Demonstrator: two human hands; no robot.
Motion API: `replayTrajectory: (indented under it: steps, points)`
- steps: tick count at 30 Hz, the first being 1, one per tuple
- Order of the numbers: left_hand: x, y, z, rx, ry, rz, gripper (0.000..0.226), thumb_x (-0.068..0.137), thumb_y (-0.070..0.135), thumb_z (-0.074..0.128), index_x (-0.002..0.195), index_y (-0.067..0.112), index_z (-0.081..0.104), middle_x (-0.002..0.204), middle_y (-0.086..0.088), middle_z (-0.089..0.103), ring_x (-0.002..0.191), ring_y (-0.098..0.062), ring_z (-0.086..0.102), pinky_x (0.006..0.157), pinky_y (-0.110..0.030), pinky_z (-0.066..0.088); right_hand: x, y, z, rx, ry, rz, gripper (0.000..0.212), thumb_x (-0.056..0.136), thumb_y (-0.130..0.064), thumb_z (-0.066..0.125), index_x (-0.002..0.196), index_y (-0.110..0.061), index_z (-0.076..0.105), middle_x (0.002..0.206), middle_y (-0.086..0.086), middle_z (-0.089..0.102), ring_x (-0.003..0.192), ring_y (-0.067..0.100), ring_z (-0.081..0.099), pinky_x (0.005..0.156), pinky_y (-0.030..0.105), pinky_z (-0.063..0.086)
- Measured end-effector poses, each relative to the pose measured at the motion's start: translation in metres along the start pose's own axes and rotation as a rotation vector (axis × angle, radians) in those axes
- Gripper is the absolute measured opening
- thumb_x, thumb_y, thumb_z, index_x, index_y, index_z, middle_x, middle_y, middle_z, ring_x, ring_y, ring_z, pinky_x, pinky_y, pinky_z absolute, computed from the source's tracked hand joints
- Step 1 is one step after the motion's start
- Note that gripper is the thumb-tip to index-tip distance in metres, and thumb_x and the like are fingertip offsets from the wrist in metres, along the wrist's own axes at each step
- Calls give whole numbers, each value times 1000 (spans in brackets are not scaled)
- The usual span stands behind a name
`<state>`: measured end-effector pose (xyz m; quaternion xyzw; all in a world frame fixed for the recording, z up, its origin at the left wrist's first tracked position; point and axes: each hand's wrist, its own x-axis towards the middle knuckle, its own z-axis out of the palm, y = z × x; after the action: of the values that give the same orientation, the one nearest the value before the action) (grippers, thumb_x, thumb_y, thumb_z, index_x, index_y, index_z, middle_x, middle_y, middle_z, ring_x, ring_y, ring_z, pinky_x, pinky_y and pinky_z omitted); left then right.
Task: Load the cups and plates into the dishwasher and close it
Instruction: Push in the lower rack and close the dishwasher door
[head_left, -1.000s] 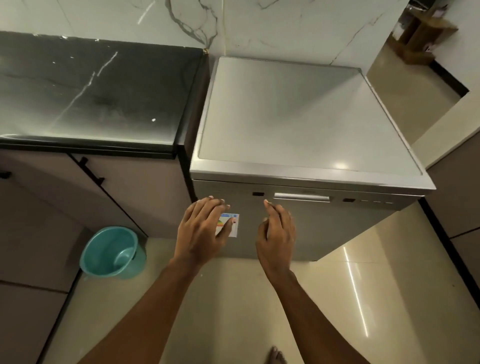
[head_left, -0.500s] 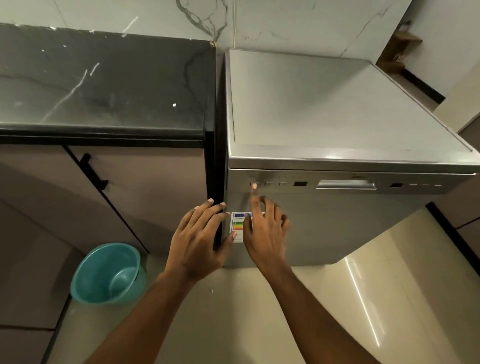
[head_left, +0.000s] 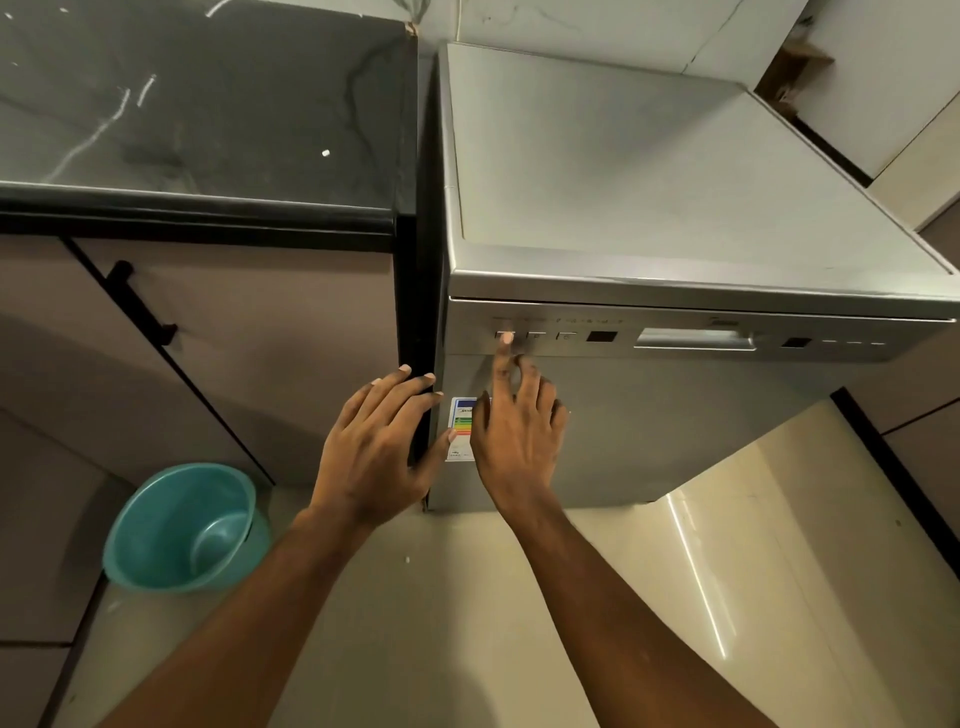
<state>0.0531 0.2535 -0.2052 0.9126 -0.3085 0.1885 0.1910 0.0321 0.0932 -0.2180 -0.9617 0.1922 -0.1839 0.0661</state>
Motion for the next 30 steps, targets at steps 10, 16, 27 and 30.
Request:
replayTrajectory:
  steps: [10,16,27,30]
  points:
    - [9,2,-1,-3,50,-3,46,89,47,52,119,14,63,132,-4,59,131,-21,47,111,-28,24,7,7,-3,39,-99,-16,94,83,-30,68,151,-34,2,113,5,53,98,23,46,85,36,39]
    - [7,16,-28,-33,47,-73,48,89,46,50,120,11,63,131,-6,60,130,-22,48,110,-34,31,-1,9,-26,32,-122,-39,92,86,-33,61,152,-34,-3,116,6,52,103,23,46,87,36,41]
    - [18,-2,-122,14,109,-178,47,88,36,63,128,11,57,140,-6,52,137,-22,39,111,-37,30,7,-41,-114,193,-12,-168,62,95,-39,46,151,-31,22,147,7,38,137,23,34,107,37,35]
    - [21,-10,-159,31,69,-245,56,87,34,64,135,11,50,148,-7,43,142,-23,31,112,-39,28,8,-72,-142,272,10,-184,59,94,-45,46,149,-28,31,147,7,38,138,22,33,108,37,35]
